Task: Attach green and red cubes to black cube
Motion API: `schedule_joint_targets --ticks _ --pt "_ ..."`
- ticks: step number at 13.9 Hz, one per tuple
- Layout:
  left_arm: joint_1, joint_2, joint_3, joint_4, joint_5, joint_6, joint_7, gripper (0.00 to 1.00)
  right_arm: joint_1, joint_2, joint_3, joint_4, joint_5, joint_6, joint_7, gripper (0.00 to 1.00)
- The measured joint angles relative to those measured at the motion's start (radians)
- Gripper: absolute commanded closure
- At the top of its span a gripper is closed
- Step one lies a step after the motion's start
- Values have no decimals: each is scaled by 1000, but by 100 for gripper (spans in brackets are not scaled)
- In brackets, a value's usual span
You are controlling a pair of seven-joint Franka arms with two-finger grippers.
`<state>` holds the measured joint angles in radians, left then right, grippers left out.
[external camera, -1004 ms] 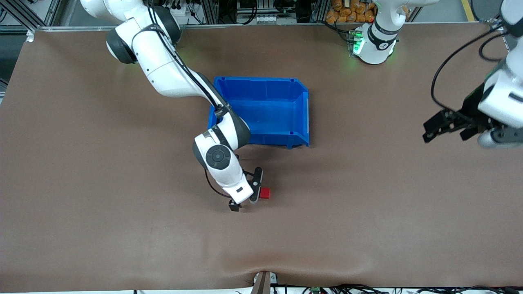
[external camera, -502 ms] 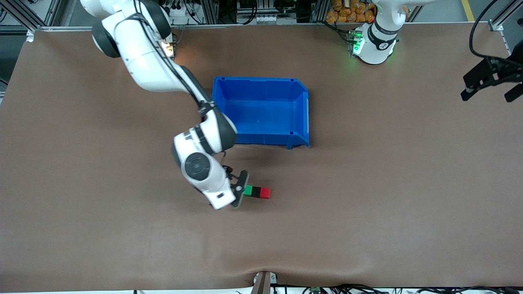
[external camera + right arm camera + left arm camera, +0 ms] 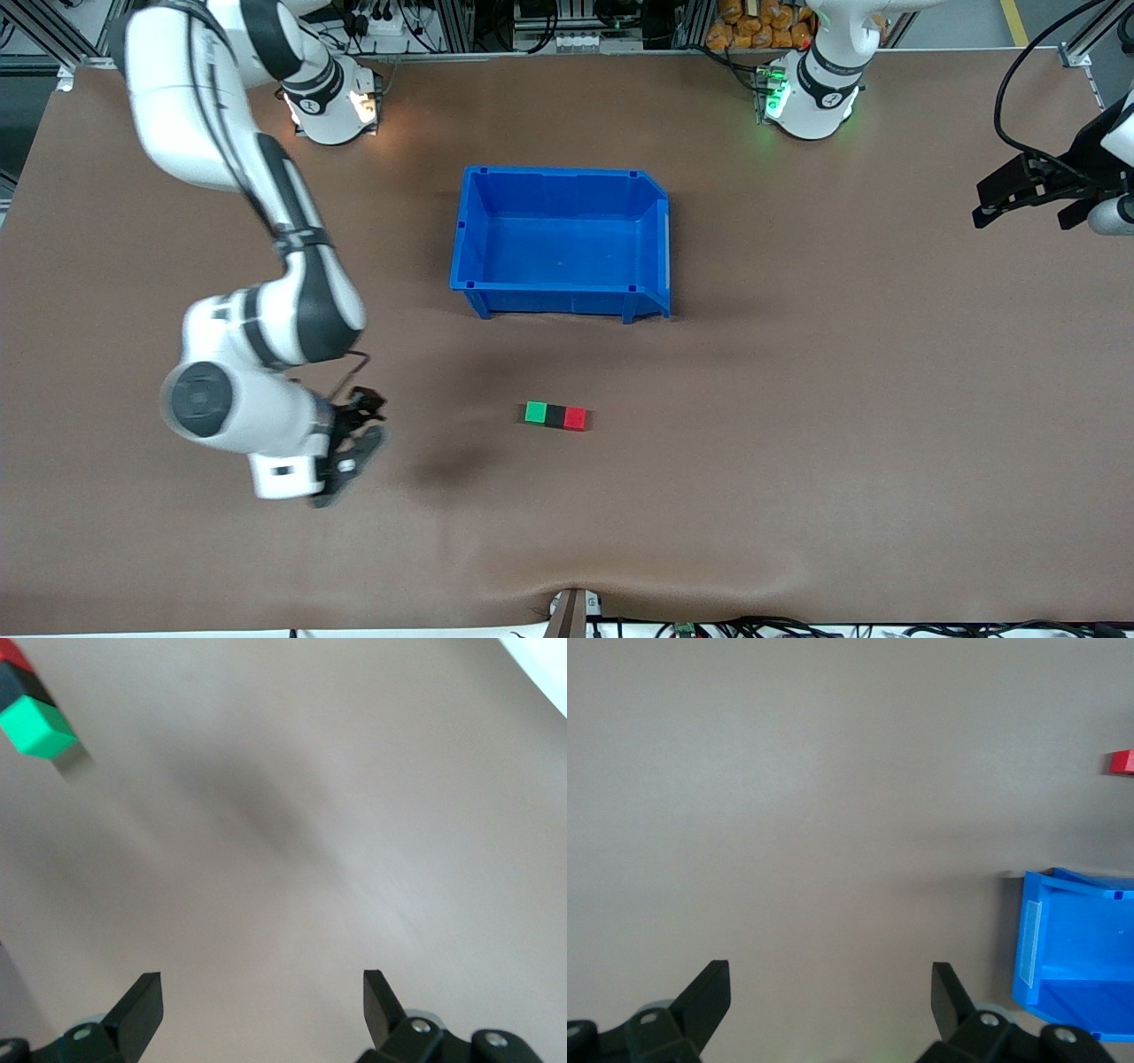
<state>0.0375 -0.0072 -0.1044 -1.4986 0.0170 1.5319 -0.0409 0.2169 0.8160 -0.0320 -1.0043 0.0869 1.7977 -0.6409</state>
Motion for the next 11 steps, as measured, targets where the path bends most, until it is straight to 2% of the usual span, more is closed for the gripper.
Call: schedule_joint_targets --ticks 4,7,11 --pt "1 0 0 -1 0 0 0 0 -179 -104 -2 -40 2 -126 8 0" --pt "1 0 0 0 0 3 1 0 -261 -257 -1 -240 7 -88 17 0" --pt "1 0 -2 0 0 5 12 0 -247 -532 14 -541 6 -52 283 0"
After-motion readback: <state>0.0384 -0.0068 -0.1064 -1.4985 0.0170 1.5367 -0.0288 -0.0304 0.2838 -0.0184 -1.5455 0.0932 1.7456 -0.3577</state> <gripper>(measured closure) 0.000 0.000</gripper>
